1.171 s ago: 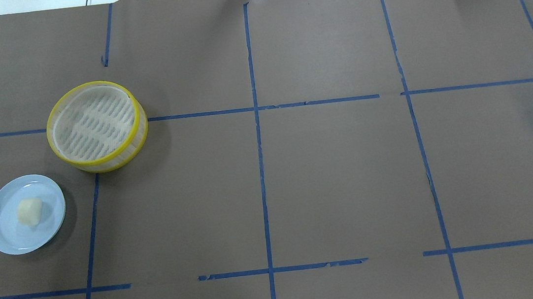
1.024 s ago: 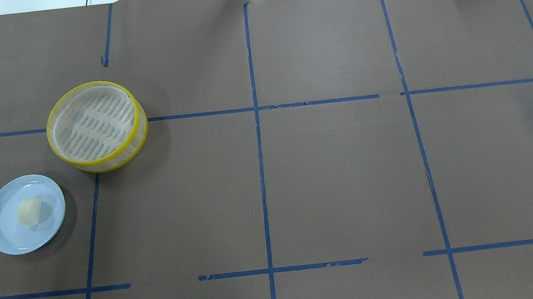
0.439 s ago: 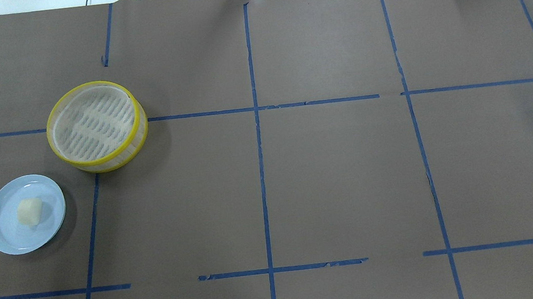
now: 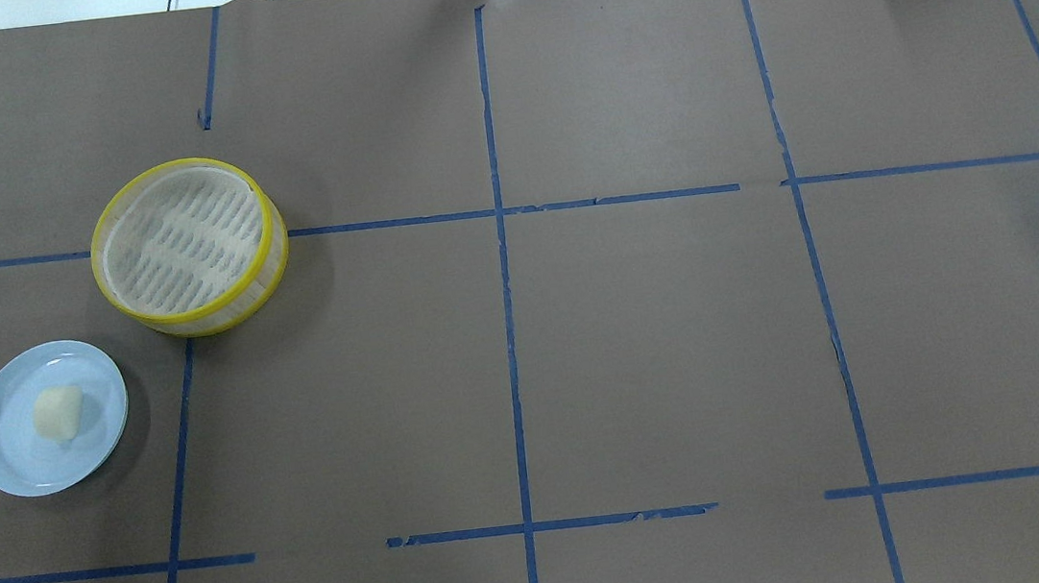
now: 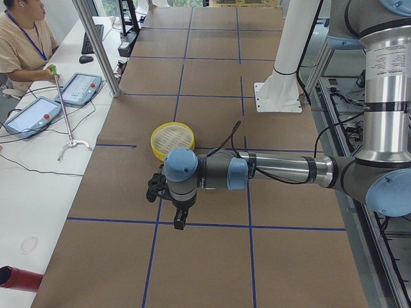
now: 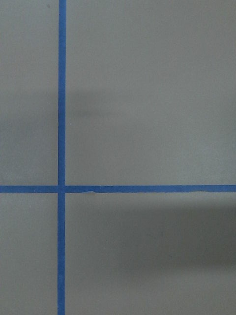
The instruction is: Place bun in steamer
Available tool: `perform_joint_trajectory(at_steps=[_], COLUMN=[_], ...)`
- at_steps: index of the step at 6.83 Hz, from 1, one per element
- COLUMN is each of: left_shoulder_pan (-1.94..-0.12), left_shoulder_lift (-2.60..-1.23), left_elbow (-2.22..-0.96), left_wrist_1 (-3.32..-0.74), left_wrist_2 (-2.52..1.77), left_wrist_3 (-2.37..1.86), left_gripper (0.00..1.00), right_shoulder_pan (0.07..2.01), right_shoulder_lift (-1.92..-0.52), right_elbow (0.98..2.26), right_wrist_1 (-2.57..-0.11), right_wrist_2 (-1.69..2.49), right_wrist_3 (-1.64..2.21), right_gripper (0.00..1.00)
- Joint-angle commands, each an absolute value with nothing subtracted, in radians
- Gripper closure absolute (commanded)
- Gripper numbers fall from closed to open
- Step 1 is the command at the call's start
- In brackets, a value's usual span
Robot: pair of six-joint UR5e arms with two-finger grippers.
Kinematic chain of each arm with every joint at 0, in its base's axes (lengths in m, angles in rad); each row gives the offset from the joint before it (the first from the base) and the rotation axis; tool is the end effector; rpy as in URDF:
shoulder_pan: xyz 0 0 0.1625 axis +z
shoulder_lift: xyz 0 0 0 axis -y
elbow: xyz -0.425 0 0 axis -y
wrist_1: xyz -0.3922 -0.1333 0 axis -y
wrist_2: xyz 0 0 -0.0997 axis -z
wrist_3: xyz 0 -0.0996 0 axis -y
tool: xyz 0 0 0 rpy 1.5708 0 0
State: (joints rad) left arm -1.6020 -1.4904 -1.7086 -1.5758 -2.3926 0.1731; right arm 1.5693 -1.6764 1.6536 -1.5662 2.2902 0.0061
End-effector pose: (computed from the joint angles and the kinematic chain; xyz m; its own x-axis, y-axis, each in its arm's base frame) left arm -0.0747 -0.4591 0.6251 0.6772 0.1959 -0.7093 -0.0868 0.9785 0.1873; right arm 0.0670 -0.4457 0.6708 0.7522 0.0170 0.6587 -0.0031 0.9997 -0.0222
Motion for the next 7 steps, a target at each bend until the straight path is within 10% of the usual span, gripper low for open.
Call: perform_joint_trajectory(at_steps=[1, 7], left_shoulder_pan=[-1.428, -0.894], left_shoulder_lift=[-1.497, -1.494], left_elbow=[-1.701, -1.72], left_wrist_1=[-1.719, -2.198], left_wrist_2=[-2.448, -2.191], left_wrist_3=[0.012, -0.896], left_gripper=[0.0, 0.0], right_shoulder_pan=[1.569, 1.569], right_shoulder_lift=[-1.677, -1.677], right_elbow=[1.654, 1.654], right_wrist_1=[-1.566, -1.566], right_wrist_2=[2.29, 2.29], right_wrist_3=[0.006, 0.006], right_gripper=[0.0, 0.0])
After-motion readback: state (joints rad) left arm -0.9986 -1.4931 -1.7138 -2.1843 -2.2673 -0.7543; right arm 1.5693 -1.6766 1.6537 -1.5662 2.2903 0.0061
